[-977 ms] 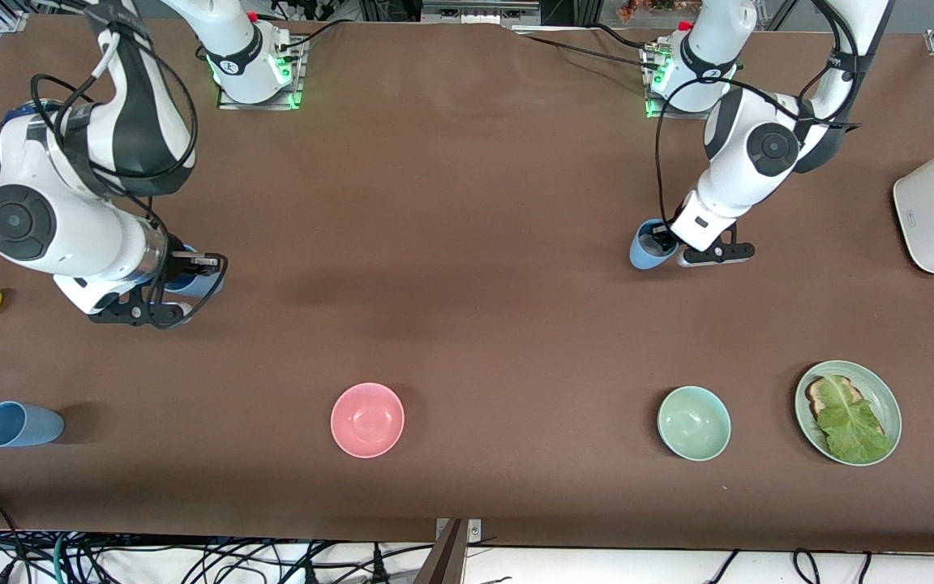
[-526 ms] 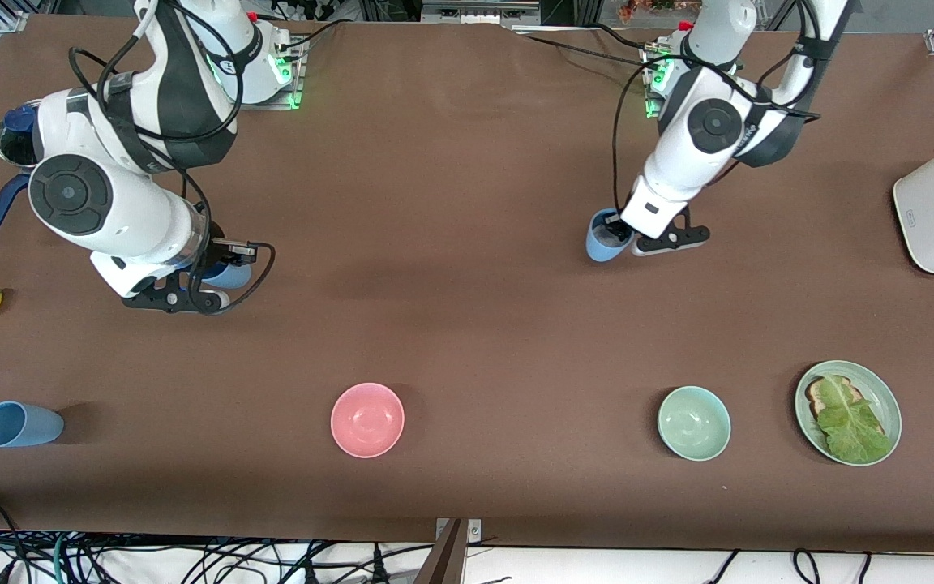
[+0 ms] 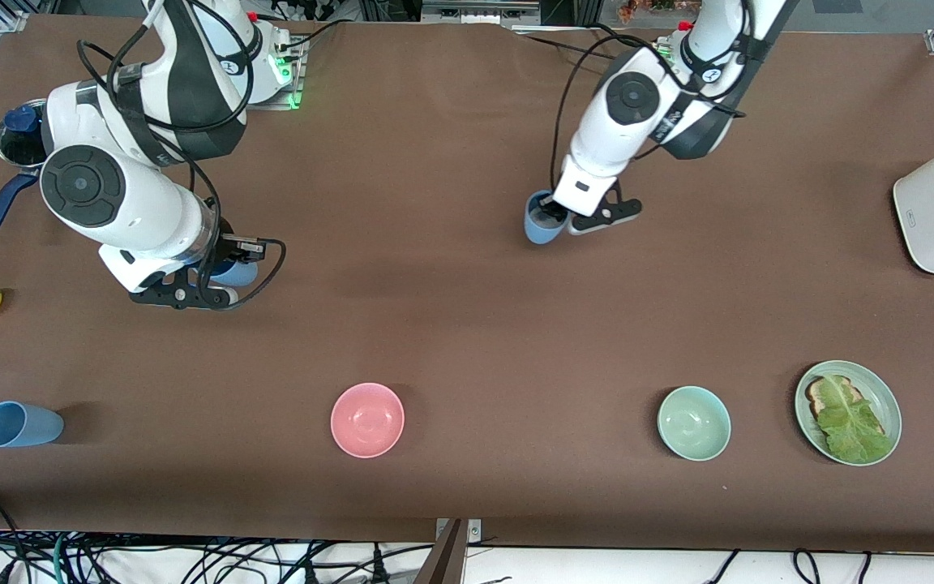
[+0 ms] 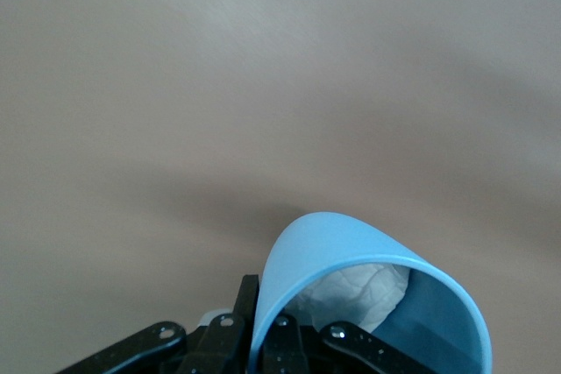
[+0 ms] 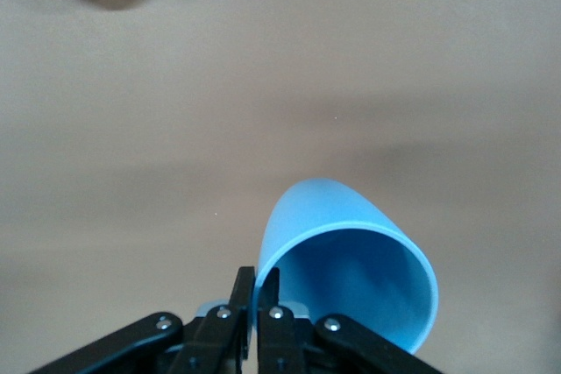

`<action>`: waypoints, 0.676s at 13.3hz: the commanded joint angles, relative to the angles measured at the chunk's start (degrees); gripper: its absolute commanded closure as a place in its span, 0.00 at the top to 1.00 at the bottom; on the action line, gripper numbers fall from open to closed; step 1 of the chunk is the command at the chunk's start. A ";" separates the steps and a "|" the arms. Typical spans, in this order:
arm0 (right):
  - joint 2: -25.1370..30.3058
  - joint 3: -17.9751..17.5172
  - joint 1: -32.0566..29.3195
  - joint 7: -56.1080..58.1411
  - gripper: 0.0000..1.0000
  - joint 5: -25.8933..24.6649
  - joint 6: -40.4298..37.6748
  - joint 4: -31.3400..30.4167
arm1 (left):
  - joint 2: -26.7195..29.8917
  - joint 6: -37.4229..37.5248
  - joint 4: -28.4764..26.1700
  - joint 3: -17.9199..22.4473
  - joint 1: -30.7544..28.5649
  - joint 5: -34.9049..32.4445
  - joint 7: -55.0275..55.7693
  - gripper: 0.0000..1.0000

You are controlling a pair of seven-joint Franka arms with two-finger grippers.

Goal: Stack blue cups with both arms
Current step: 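Carry the paper cup with the left gripper toward the right gripper's cup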

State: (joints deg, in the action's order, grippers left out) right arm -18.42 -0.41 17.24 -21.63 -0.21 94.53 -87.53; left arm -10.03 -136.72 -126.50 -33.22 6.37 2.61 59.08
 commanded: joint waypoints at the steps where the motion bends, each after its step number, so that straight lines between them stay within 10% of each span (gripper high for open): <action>1: -0.21 0.15 0.42 -1.14 0.00 0.29 -1.54 1.48 | -6.91 1.37 7.04 0.96 4.52 -5.93 9.88 0.00; 9: -0.21 0.15 0.42 -1.22 0.00 0.29 -1.62 1.48 | -19.93 1.37 20.84 12.21 18.68 -11.22 20.63 0.00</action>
State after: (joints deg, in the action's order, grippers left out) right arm -18.43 -0.41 17.39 -22.00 -0.21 94.42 -87.52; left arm -26.13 -136.72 -110.93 -22.87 22.54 -6.81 77.03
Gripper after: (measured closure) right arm 0.947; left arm 0.947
